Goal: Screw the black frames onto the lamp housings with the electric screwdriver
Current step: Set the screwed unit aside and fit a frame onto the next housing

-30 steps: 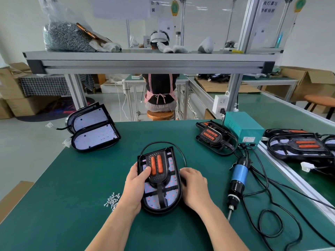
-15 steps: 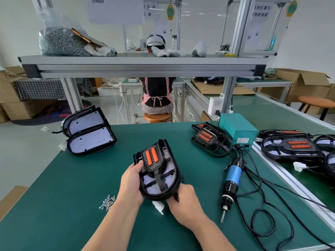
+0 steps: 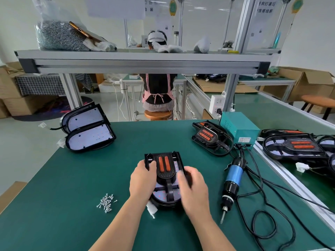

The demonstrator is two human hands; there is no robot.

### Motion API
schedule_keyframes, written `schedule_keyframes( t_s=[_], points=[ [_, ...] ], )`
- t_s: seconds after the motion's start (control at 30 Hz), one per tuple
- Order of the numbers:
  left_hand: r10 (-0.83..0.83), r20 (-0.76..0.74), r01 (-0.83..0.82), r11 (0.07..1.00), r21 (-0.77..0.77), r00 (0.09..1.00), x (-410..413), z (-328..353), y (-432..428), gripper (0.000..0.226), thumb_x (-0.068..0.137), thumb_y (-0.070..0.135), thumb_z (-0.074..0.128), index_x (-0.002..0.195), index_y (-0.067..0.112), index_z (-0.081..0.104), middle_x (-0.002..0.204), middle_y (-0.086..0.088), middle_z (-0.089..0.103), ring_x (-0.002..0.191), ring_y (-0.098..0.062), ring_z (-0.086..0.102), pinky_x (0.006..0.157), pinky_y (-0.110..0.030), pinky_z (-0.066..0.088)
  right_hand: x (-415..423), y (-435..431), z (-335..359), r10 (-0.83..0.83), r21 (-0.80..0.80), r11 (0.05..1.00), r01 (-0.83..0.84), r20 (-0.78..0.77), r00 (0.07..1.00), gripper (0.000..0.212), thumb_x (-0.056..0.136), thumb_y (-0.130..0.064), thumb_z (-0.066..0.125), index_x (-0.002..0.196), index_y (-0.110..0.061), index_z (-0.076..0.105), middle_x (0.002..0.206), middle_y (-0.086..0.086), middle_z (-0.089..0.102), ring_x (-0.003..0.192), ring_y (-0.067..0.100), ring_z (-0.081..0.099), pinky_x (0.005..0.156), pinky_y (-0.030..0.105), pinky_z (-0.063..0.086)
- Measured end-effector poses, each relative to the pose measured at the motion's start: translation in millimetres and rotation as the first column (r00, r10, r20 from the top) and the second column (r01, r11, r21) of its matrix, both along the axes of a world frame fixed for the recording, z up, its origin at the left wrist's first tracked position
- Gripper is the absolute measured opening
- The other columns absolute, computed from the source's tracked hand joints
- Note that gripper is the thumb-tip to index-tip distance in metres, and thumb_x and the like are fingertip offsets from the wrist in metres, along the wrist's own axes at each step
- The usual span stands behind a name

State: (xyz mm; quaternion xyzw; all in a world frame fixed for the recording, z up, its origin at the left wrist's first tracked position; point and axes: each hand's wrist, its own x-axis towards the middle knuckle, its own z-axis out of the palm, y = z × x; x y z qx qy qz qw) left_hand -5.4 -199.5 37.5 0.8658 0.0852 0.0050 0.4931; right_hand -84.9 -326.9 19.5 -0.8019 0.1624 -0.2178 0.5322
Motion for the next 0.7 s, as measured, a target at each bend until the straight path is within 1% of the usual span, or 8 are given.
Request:
schedule_keyframes(
  t_s=[0.07,0.17,0.3,0.37,0.43,0.5,0.6,0.7],
  points=[
    [-0.007,-0.001,0.007,0.999,0.049,1.0,0.1,1.3,0.4,0.03,0.101,0.043,0.044,0.111,0.018,0.057,0.103,-0.005,0.065,0.094,-0.028,0.056,0.082,-0.037,0.047,0.1,4.0,-4.9,0.091,-0.259,0.96,-0.104,-0.063,0.994,0.051,0.096,-0.026,0.06,0.146,-0.023,0.047,0.141,-0.014,0.05,0.133,0.012,0.041,0.111,0.029,0.032],
    [-0.101,-0.023,0.1,0.994,-0.044,0.995,-5.7,2.6,2.9,0.037,0.092,0.049,0.057,0.118,0.023,0.055,0.105,0.004,0.068,0.099,-0.022,0.063,0.093,-0.041,0.052,2.3,3.4,-2.5,0.095,-0.304,0.941,-0.151,-0.19,0.977,0.063,0.102,-0.022,0.045,0.16,-0.027,0.021,0.163,-0.014,0.026,0.15,0.007,0.02,0.121,0.032,0.018],
    [-0.194,0.021,0.194,0.981,0.008,0.981,-12.3,1.7,-0.6,0.064,0.082,0.046,0.072,0.135,0.021,0.045,0.115,0.004,0.067,0.108,-0.021,0.063,0.093,-0.039,0.052,4.0,4.8,-4.6,0.124,-0.329,0.924,-0.196,-0.228,0.966,0.057,0.107,-0.019,0.031,0.162,-0.024,0.016,0.169,-0.011,0.006,0.154,0.003,0.003,0.122,0.029,0.01],
    [-0.159,0.033,0.159,0.987,-0.011,0.987,-11.5,2.6,-1.9,0.059,0.081,0.043,0.074,0.131,0.023,0.05,0.11,0.006,0.068,0.104,-0.02,0.064,0.092,-0.04,0.053,3.8,6.5,-4.5,0.123,-0.328,0.924,-0.194,-0.225,0.966,0.055,0.109,-0.033,0.026,0.162,-0.021,0.016,0.169,-0.011,0.002,0.154,0.002,-0.002,0.124,0.026,0.006],
    [-0.153,0.04,0.155,0.986,-0.06,0.987,-10.5,1.6,-2.1,0.046,0.08,0.04,0.076,0.12,0.028,0.055,0.102,0.009,0.07,0.097,-0.017,0.067,0.09,-0.041,0.055,3.5,8.4,-3.8,0.129,-0.344,0.917,-0.2,-0.218,0.967,0.065,0.104,-0.051,0.018,0.162,-0.022,0.014,0.169,-0.012,-0.002,0.153,0.001,-0.009,0.125,0.028,0.002],
    [-0.163,0.041,0.166,0.982,-0.09,0.986,-9.5,-0.2,-1.6,0.037,0.08,0.039,0.076,0.111,0.032,0.056,0.095,0.012,0.071,0.092,-0.015,0.068,0.088,-0.043,0.056,2.7,9.9,-5.3,0.119,-0.447,0.867,-0.221,-0.245,0.962,0.075,0.098,-0.062,0.011,0.162,-0.024,0.011,0.168,-0.014,-0.002,0.152,0.002,-0.015,0.126,0.032,0.0],
    [-0.169,0.045,0.173,0.98,-0.1,0.985,-8.5,-2.7,-0.8,0.034,0.08,0.04,0.074,0.108,0.035,0.055,0.094,0.014,0.071,0.091,-0.015,0.069,0.086,-0.044,0.057,4.3,9.8,-8.8,0.065,-0.574,0.787,-0.227,-0.289,0.955,0.073,0.1,-0.06,0.012,0.163,-0.023,0.007,0.169,-0.011,0.0,0.153,0.006,-0.014,0.126,0.032,-0.001],
    [-0.164,0.034,0.165,0.985,-0.047,0.986,-10.8,-1.0,-1.3,0.037,0.081,0.046,0.071,0.11,0.035,0.052,0.099,0.014,0.069,0.095,-0.016,0.067,0.087,-0.045,0.055,5.7,12.7,-9.3,0.043,-0.599,0.771,-0.214,-0.287,0.957,0.07,0.103,-0.056,0.014,0.163,-0.021,0.006,0.17,-0.008,-0.001,0.154,0.007,-0.011,0.125,0.029,-0.002]
  ],
)
